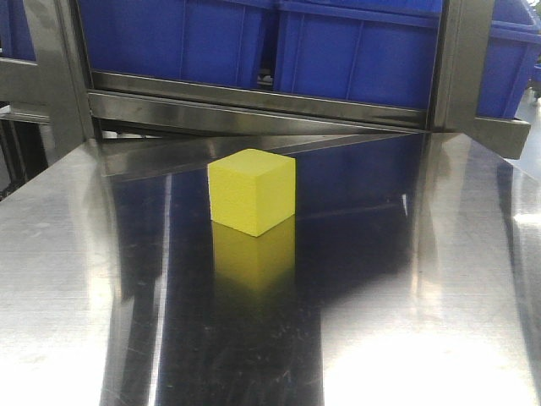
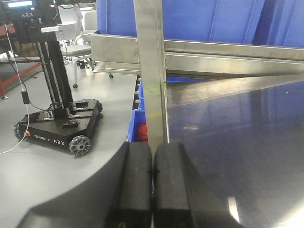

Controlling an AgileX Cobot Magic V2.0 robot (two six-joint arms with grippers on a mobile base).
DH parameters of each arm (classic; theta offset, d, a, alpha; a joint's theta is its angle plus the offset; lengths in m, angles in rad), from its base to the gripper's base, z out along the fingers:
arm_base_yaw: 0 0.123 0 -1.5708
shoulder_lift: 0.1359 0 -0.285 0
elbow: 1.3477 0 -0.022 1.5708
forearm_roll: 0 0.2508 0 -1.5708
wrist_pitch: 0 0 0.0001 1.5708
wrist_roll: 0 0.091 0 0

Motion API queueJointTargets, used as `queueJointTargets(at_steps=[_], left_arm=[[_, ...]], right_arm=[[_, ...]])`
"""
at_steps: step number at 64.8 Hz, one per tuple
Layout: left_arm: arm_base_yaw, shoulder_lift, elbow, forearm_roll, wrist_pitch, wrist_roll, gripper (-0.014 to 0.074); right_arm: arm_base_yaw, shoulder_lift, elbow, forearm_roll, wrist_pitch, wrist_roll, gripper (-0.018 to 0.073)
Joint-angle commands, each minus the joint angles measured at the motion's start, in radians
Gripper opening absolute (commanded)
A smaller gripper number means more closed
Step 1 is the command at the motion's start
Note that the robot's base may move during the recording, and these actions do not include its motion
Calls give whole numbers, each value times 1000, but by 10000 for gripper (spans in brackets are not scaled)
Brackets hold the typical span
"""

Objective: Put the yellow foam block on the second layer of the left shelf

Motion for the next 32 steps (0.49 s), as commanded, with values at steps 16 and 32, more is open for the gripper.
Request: queueJointTargets(at_steps=[16,32], left_arm=[[0,-14,26,-3,-85,-4,136],[0,-14,26,-3,-85,-4,136]], right_arm=[[-4,-16,-23,-2,-84,-3,56],[-4,-16,-23,-2,-84,-3,56]])
